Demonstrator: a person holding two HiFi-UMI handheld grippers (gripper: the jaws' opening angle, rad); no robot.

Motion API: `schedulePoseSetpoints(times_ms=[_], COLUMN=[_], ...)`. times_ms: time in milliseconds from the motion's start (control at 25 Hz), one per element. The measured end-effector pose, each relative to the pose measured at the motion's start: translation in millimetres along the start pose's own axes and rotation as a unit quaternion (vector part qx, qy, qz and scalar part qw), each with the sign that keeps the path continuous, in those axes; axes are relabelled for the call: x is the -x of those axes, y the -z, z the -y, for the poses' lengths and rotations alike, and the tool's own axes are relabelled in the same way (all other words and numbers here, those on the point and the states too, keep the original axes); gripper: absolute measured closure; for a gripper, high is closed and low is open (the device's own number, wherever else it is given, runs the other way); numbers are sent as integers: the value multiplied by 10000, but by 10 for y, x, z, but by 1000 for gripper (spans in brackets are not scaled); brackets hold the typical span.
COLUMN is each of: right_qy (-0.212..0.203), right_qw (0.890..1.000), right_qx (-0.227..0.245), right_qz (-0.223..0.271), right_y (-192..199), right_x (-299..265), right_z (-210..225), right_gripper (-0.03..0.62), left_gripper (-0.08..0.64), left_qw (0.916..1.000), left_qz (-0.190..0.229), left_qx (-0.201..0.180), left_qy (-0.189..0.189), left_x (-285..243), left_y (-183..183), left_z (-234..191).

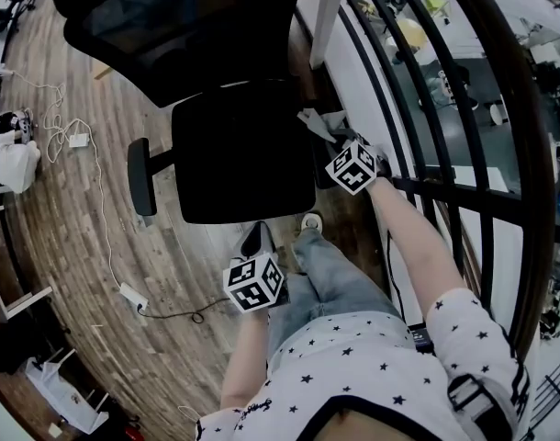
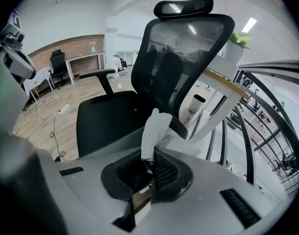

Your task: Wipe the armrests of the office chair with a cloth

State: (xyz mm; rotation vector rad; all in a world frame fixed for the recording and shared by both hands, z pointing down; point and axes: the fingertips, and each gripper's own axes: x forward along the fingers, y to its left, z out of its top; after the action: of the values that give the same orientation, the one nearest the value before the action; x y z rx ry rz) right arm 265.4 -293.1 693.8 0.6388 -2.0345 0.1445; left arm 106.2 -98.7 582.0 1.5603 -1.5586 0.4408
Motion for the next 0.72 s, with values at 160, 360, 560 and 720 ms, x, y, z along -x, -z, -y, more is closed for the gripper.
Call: schedulePoseSetpoints(times_ms=[160,360,560,720], right_qy=[-16,-63,-102,-143], right_qw=[10000,9999,9999,9998], right_qx=[1,67,100,130], right_qz=[-7,-44,-59,-79], right_y=[61,153,258,363], right_x=[79,155,208,252], right_z=[-99,-247,-404,-530], right_gripper=[565,566,565,565], left_gripper=[557,557,557,557], left_qw=[10000,10000,9999,9999], left_qz=[30,53,76,88], left_qx=[-16,-38,-70,-97], left_qy=[17,42,69,97], left_x=[60,130,184,236], left_y=[39,113,209,312], left_z=[22,55,90,139])
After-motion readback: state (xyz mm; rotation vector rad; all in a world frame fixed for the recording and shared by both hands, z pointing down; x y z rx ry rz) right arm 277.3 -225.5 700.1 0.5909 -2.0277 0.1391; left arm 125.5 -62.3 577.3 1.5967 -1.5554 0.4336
